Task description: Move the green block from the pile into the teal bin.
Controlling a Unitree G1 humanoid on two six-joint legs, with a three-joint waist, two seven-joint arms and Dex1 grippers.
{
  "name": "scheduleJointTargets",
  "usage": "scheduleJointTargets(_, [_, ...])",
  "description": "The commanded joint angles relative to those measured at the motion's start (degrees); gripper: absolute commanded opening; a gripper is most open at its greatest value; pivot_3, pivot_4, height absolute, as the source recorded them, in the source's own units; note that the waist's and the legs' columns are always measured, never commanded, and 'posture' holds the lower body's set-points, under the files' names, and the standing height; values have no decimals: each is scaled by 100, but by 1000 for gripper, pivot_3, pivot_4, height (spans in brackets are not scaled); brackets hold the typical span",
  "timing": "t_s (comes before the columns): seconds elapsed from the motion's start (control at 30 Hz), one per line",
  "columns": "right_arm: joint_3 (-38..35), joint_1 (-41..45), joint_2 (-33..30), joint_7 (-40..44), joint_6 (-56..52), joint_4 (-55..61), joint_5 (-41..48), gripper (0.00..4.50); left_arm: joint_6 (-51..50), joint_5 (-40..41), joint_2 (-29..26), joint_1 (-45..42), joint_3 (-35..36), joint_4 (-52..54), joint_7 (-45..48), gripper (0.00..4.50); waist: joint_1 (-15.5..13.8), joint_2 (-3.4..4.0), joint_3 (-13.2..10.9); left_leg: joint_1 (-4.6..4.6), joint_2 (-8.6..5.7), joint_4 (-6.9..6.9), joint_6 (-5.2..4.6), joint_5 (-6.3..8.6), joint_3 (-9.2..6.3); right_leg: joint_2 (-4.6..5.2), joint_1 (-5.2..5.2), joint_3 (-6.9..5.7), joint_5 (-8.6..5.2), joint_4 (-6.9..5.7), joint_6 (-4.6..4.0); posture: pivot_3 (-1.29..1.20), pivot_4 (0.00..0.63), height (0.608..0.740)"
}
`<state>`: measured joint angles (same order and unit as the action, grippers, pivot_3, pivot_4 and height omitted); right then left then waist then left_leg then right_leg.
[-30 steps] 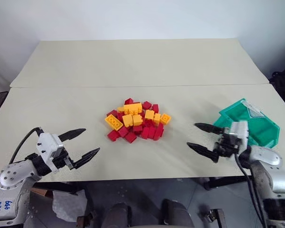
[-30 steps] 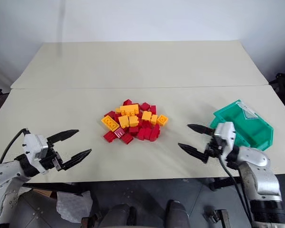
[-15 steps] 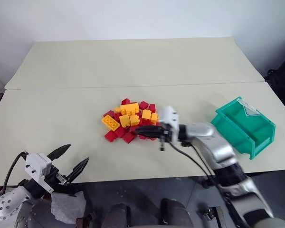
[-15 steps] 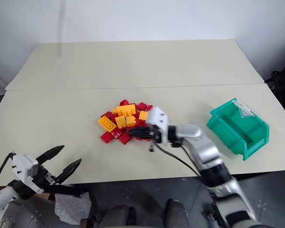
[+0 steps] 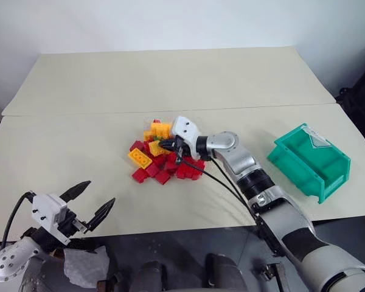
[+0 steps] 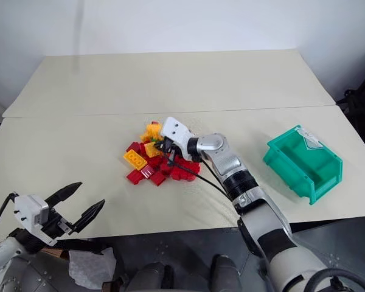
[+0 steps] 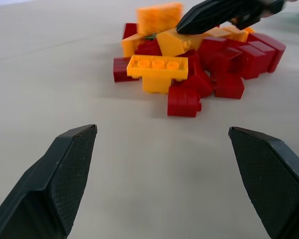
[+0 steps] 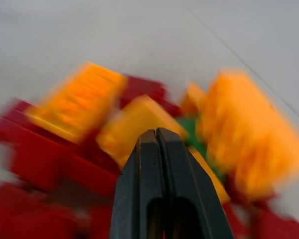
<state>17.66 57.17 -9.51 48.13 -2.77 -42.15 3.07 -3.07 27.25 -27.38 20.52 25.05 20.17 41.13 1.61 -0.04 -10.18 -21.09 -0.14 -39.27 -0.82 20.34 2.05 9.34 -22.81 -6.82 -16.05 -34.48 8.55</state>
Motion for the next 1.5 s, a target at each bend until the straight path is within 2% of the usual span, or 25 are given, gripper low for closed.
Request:
scheduleJointTargets(0.03, [-322, 193, -50, -227, 369, -427, -68, 38, -5, 81, -14, -120, -96, 227, -41, 4500, 20, 1, 0, 1, 1, 0, 1, 1, 0, 0, 0, 1, 0, 0, 0, 0, 150, 740])
scheduleJointTargets(0.23, [-436, 57, -79, 233, 502, -391, -27, 38, -80, 27, -92, -578, -434, 67, 27, 4500, 19, 2, -1, 1, 3, 0, 2, 1, 1, -2, 0, 1, 0, 0, 0, 0, 150, 740])
scheduleJointTargets(0.37, [-11, -665, -244, 1173, -139, 959, 47, 38, -138, 38, -180, -871, -518, -95, 93, 4500, 18, 2, -1, 1, 5, 1, 3, 2, 0, -4, 0, -3, 0, -1, 0, 0, 150, 740])
scheduleJointTargets(0.43, [133, -914, -398, 1355, -516, 1456, -17, 38, -158, 55, -208, -897, -515, -110, 125, 4500, 21, 4, -1, 2, 5, 1, 5, 2, -1, -3, 0, -3, 0, -2, 0, 0, 150, 740])
scheduleJointTargets(0.57, [-27, -1135, -535, 1351, -846, 2139, 152, 38, -189, 86, -235, -878, -485, -88, 156, 4500, 10, 4, -1, 5, 5, 1, 5, 2, 2, -3, 1, -1, 0, -2, 0, 0, 150, 740])
scheduleJointTargets(0.7, [-500, -793, -317, 1168, -1430, 2170, 624, 38, -159, 90, -193, -859, -383, -125, 79, 4500, 14, 6, -3, 4, 6, 1, 5, 3, 2, -4, 0, -2, 0, 0, 0, 0, 150, 740])
scheduleJointTargets(0.8, [-671, -335, -80, 899, -1734, 1699, 681, 619, -127, 58, -134, -890, -360, -179, -25, 4500, 32, 15, -8, 4, 7, 1, 6, 3, 5, -4, -3, 1, 0, -1, 0, 0, 150, 740])
scheduleJointTargets(0.87, [-648, -32, 69, 776, -1686, 1254, 577, 1232, -105, 35, -97, -929, -365, -210, -101, 4500, 33, 16, -9, 5, 7, 1, 7, 3, 4, -4, -6, 0, 0, -5, -1, 0, 150, 740])
scheduleJointTargets(1.17, [-716, 1037, 589, -529, -1173, -787, -52, 4390, -50, 32, -40, -933, -265, -251, -264, 4500, 42, 17, -10, -4, 2, 2, 8, 4, 2, -2, -14, -2, -1, -11, -1, 0, 150, 740])
scheduleJointTargets(1.5, [-917, 1525, 1068, -930, -834, -1845, -190, 4452, 16, -29, 37, -1093, -366, -328, -311, 4500, 163, 19, -11, -6, 8, 11, 12, 2, 3, -9, -19, -2, -1, -12, -1, 0, 150, 740])
